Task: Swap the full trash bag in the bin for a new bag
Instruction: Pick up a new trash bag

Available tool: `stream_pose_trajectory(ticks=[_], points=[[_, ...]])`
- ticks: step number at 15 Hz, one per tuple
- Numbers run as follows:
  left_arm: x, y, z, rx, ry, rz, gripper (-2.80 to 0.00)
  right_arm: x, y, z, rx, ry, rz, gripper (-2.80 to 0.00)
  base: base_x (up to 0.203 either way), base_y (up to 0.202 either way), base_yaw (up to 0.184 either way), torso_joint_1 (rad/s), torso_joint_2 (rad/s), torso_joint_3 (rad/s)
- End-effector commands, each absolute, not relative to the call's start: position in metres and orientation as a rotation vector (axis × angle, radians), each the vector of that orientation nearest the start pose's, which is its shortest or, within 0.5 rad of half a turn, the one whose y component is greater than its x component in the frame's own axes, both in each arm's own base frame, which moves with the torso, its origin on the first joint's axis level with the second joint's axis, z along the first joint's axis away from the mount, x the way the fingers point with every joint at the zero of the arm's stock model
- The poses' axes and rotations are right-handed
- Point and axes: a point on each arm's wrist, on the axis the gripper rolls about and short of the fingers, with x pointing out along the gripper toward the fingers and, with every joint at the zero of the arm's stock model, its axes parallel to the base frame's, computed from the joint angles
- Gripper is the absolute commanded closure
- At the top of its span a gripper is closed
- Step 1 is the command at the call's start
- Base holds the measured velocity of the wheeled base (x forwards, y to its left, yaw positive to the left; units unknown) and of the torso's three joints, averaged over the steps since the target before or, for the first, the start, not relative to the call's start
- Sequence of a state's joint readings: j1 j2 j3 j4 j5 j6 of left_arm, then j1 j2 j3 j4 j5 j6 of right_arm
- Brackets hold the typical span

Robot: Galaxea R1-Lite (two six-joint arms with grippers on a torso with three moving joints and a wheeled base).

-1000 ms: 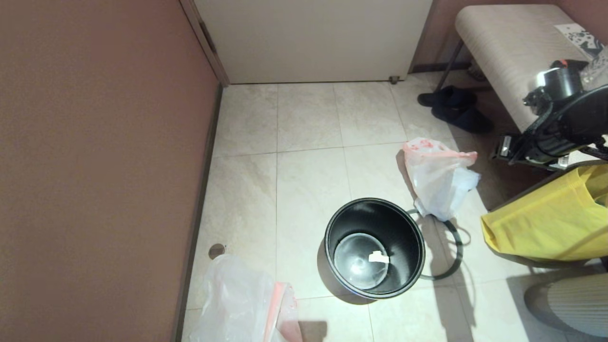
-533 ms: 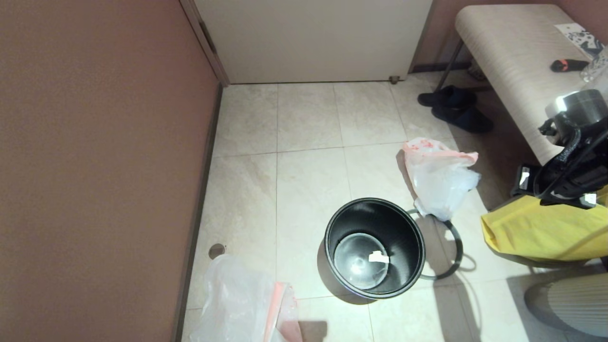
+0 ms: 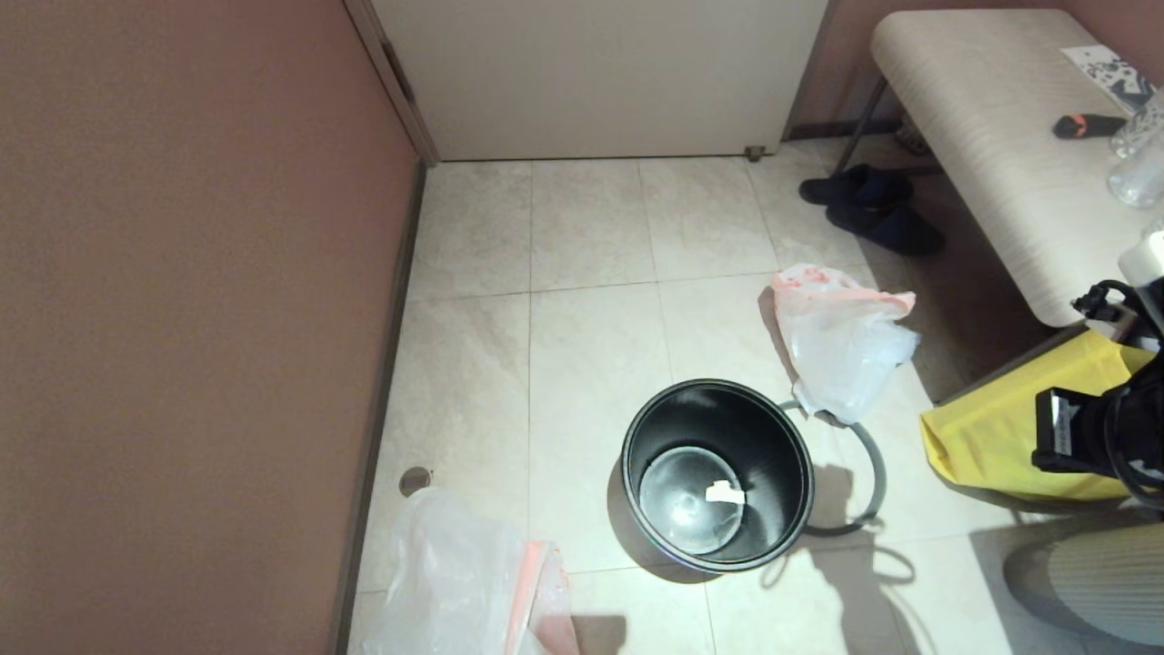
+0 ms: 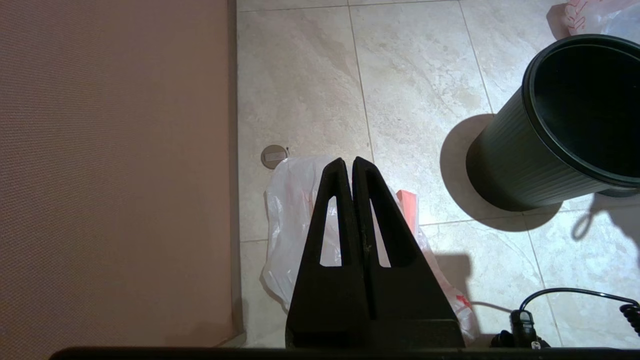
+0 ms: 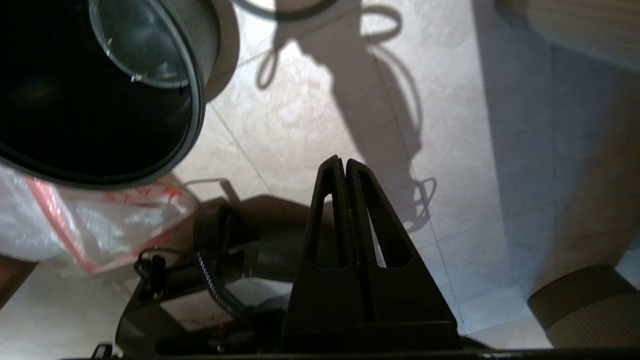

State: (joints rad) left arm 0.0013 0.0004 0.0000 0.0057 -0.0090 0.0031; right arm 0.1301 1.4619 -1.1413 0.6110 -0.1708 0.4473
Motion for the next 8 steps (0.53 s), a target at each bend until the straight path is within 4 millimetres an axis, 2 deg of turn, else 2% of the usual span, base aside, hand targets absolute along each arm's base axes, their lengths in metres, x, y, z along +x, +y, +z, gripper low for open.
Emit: stream_pose_trajectory(ticks=[1,3,5,8], points=[[-0.023,0.000,0.075,0.003,0.006,-0.008,0.00,0.181,0.034,0.233,0.269,0.882,-0.171,0.00,0.000,0.000,0.000,0.000,0.00,0.000],[-0.023,0.000,0.075,0.003,0.007,-0.008,0.00,0.157,0.042,0.230,0.249,0.890,-0.090,0.00,0.000,0.000,0.000,0.000,0.00,0.000],[-0.023,0.000,0.075,0.003,0.006,-0.008,0.00,0.130,0.046,0.227,0.278,0.920,0.077,0.00,0.000,0.000,0.000,0.000,0.00,0.000],[-0.023,0.000,0.075,0.003,0.006,-0.008,0.00,0.115,0.050,0.221,0.374,1.012,0.332,0.00,0.000,0.000,0.000,0.000,0.00,0.000]])
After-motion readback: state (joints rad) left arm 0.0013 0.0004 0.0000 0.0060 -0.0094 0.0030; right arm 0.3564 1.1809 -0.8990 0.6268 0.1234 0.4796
